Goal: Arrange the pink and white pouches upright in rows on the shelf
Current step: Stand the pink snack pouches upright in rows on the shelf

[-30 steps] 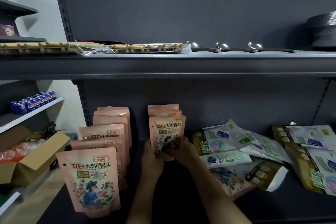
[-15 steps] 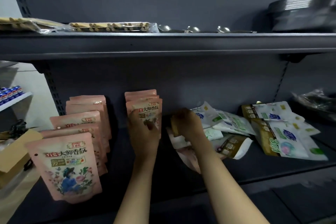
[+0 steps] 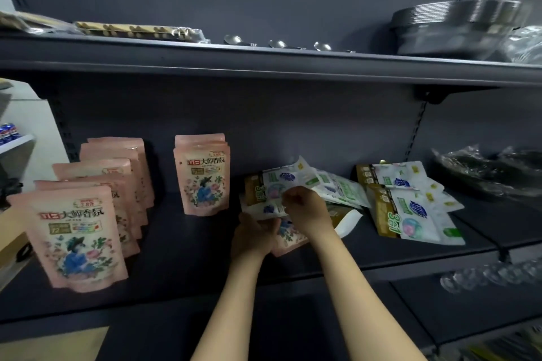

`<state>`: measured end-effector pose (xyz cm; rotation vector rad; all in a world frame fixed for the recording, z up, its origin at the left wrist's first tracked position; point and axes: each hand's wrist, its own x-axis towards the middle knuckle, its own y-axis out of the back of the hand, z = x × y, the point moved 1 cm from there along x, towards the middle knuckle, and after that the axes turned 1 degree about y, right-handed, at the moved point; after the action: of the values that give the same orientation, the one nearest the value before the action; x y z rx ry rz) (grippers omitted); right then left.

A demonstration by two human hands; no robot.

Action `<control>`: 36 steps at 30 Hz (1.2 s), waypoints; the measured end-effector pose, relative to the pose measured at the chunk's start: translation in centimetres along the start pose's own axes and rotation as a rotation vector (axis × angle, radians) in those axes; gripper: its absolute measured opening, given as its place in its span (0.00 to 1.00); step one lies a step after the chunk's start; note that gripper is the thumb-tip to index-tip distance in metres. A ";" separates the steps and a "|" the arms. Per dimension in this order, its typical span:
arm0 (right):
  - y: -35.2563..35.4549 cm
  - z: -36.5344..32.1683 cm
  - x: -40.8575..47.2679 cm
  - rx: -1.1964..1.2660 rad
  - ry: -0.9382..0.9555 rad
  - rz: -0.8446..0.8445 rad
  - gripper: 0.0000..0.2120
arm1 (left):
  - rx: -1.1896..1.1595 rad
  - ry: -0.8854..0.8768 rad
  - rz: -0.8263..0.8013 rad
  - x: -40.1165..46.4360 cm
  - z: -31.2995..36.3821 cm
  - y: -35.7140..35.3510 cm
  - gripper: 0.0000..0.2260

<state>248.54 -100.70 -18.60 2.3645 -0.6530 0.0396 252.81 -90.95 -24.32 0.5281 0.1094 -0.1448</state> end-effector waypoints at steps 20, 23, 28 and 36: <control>1.7 0.5 -9.8 0.694 -0.344 -0.087 0.12 | -0.019 -0.410 1.007 -16.6 4.7 5.8 0.07; 1.0 -0.9 -11.3 0.921 -0.529 -0.504 0.25 | -0.267 -0.438 1.049 -17.7 4.3 5.0 0.03; 1.3 -2.0 -12.1 1.389 -0.666 -0.850 0.32 | -0.544 -0.536 0.932 -19.1 3.4 4.4 0.15; 2.5 -2.5 -11.0 1.686 -0.548 -0.701 0.27 | -0.677 -0.538 0.606 -19.6 2.8 3.8 0.20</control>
<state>238.17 -95.87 -17.33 4.1642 0.2895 -0.6120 234.35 -86.98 -17.25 -0.1796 -0.5136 0.3394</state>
